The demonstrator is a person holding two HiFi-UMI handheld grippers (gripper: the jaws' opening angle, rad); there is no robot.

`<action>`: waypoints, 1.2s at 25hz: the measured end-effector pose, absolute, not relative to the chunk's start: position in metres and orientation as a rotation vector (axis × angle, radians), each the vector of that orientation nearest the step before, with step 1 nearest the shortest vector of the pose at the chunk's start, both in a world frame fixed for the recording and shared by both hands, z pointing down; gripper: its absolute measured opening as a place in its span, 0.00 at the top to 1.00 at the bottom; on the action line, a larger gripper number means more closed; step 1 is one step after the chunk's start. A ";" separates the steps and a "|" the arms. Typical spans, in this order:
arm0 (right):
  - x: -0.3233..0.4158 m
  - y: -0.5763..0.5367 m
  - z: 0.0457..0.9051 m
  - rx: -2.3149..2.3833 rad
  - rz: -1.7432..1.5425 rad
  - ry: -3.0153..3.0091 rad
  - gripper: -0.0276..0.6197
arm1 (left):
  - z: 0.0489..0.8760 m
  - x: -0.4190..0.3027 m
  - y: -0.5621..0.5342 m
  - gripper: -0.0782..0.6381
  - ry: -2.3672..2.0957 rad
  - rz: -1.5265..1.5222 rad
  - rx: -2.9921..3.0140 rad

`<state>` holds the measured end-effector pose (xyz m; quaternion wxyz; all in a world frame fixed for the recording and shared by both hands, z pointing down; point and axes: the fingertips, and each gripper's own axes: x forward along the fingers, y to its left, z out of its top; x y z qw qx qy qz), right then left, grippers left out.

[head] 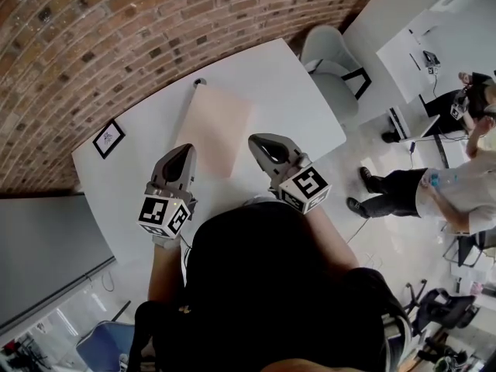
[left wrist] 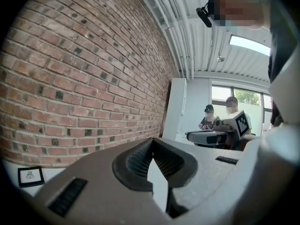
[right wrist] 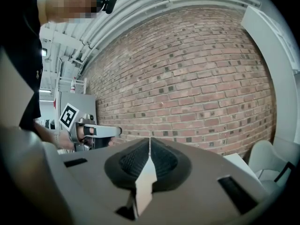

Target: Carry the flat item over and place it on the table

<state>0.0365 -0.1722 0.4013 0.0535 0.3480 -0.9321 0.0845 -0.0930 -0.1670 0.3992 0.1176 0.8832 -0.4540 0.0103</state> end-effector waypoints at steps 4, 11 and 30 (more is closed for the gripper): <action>0.040 -0.168 0.400 1.070 0.257 -2.837 0.93 | 0.397 -0.089 -0.164 0.88 -1.329 0.032 2.605; 0.040 -0.168 0.401 1.077 0.245 -2.833 0.93 | 0.397 -0.090 -0.165 0.88 -1.341 0.038 2.616; 0.045 -0.173 0.408 1.101 0.265 -2.810 0.93 | 0.403 -0.087 -0.170 0.88 -1.344 0.061 2.599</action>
